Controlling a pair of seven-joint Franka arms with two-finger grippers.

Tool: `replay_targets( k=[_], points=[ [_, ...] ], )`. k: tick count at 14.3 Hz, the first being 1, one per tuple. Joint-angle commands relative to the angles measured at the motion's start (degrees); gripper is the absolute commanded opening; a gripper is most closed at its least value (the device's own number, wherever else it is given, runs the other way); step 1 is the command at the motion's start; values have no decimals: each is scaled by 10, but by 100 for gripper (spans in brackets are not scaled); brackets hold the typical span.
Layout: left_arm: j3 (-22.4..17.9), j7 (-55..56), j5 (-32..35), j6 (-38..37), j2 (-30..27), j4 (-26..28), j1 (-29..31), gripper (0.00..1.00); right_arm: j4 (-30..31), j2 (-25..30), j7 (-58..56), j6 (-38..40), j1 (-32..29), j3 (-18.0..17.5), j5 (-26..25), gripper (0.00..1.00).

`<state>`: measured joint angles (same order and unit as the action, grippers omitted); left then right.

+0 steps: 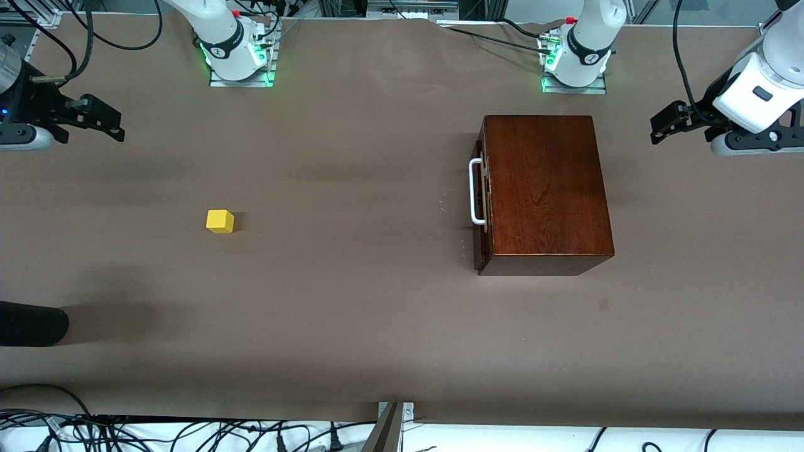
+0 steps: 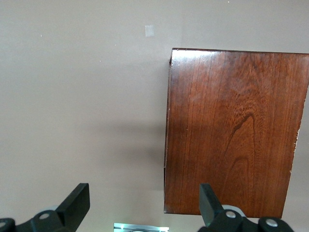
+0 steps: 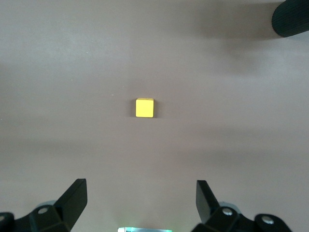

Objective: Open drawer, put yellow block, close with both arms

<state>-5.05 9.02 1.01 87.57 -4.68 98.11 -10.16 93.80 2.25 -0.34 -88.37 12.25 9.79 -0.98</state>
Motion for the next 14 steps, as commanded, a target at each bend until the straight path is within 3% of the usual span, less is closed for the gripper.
replay_targets(
  k=[1, 14],
  points=[
    [3, -12, -5, 7, -18, 16, 2, 100, -5, -11, -18, 7, 1, 1, -7, 100],
    [3, -9, -5, 3, -8, 0, 1, 100, -2, 2, -13, 9, -2, 0, -10, 100]
  ],
)
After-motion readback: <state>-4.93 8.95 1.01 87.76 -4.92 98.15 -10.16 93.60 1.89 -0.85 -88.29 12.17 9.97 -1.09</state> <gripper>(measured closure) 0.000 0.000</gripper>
